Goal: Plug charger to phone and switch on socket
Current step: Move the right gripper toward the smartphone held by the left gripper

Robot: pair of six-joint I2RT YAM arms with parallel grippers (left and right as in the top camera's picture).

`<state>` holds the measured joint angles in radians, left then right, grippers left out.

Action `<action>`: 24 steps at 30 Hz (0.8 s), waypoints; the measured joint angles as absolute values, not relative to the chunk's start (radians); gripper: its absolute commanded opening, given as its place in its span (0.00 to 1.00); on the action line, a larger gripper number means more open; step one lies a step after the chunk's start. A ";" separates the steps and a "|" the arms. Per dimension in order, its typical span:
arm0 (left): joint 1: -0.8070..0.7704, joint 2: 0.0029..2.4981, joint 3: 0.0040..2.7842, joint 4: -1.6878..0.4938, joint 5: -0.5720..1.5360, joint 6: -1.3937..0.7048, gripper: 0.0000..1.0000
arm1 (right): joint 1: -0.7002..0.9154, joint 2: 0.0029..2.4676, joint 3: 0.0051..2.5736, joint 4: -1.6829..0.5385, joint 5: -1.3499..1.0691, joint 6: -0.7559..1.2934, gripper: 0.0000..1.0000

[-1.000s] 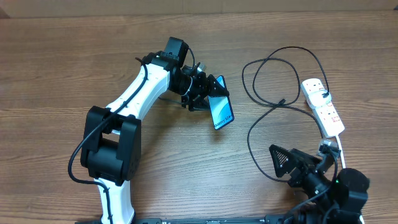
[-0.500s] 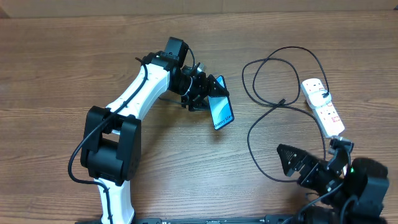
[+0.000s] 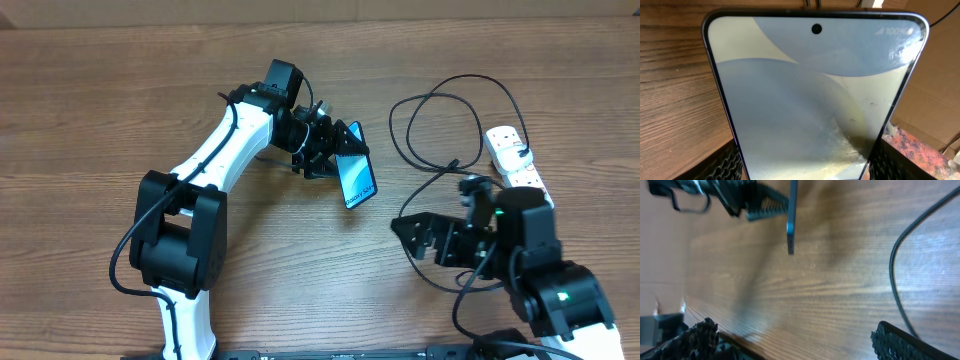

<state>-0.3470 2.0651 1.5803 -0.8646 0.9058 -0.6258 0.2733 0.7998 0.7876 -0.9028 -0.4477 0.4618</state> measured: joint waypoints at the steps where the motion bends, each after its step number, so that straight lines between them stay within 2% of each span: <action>1: -0.347 2.065 1.580 -0.865 0.908 -0.626 0.38 | 0.305 0.805 0.788 -0.906 -0.425 0.479 1.00; 8: -0.347 2.065 1.580 -0.865 0.913 -0.626 0.38 | 0.540 0.809 0.788 -0.934 -0.237 0.641 1.00; 19: -0.347 2.065 1.580 -0.864 0.931 -0.626 0.39 | 1.117 0.809 0.789 -0.997 0.435 1.065 0.99; 24: -0.347 2.065 1.580 -0.865 0.936 -0.626 0.39 | 1.247 0.823 0.789 -0.994 0.599 1.135 1.00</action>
